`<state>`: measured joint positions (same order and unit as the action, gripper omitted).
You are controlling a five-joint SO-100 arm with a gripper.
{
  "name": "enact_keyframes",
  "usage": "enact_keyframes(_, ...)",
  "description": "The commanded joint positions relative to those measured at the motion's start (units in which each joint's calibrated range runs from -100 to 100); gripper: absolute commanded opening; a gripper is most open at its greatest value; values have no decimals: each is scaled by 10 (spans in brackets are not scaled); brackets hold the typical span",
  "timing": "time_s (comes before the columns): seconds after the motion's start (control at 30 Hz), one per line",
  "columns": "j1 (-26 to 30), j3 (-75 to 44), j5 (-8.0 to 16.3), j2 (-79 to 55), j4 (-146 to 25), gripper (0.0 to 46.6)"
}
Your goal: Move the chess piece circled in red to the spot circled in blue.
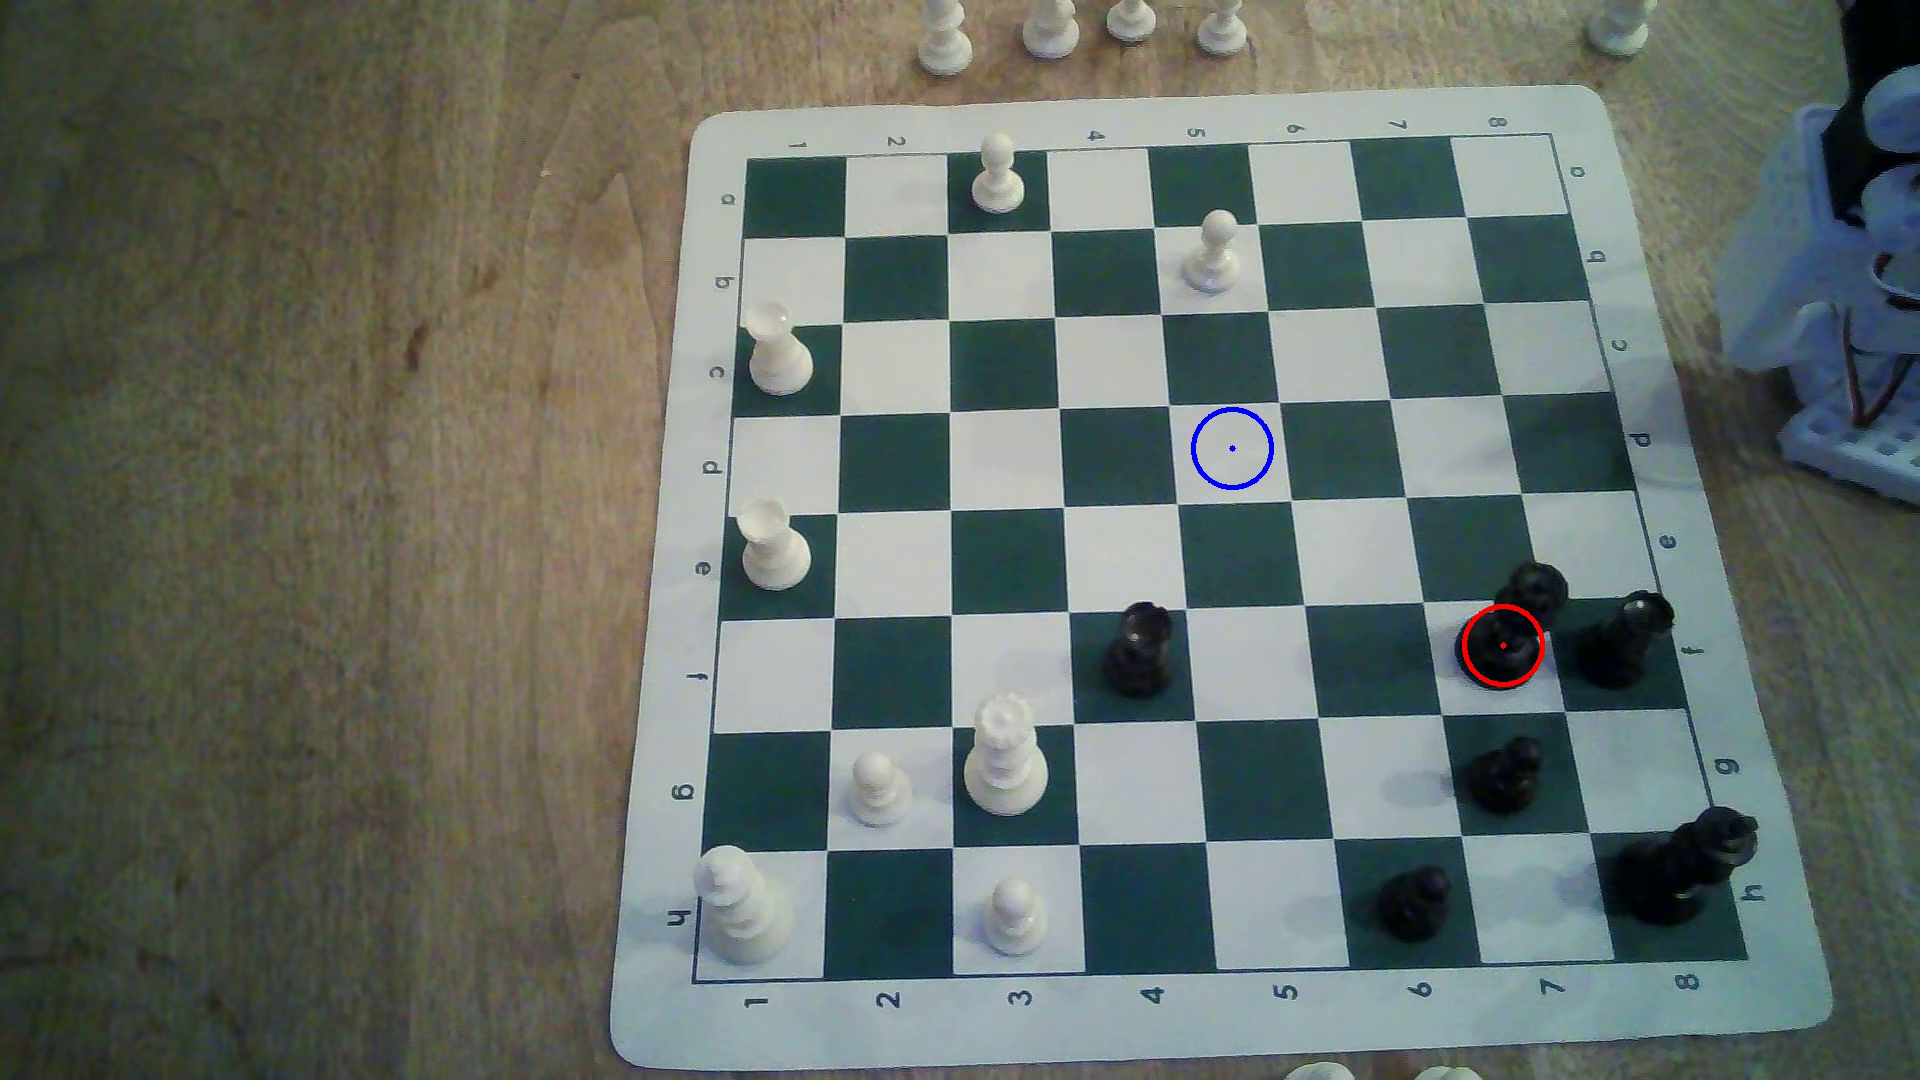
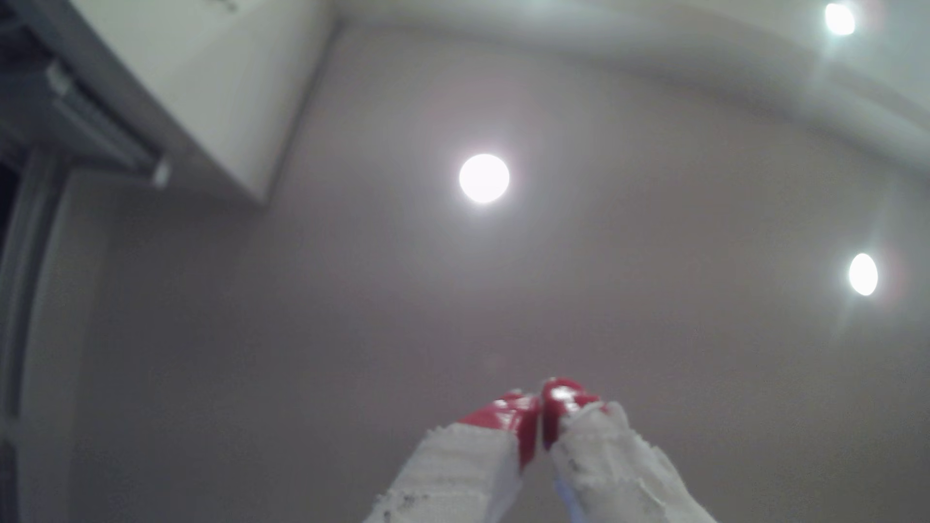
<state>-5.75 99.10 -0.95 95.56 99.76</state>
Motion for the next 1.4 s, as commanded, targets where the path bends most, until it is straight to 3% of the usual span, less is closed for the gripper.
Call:
enact_keyframes(0.0,4,8,-3,2,0,2)
enact_keyframes(0.83,3,8,-3,2,-16,2)
enact_keyframes(1.03,18,9,-4,3,-269,5)
enact_keyframes(1.07,63,9,-14,2,-344,7)
enact_keyframes(1.13,106,8,-74,1,-431,2)
enact_keyframes(1.2,145,7,-87,1,-538,2)
enact_keyframes(1.3,155,-34,-77,1,-728,2)
enact_keyframes(1.37,148,-151,-24,-7,-974,3)
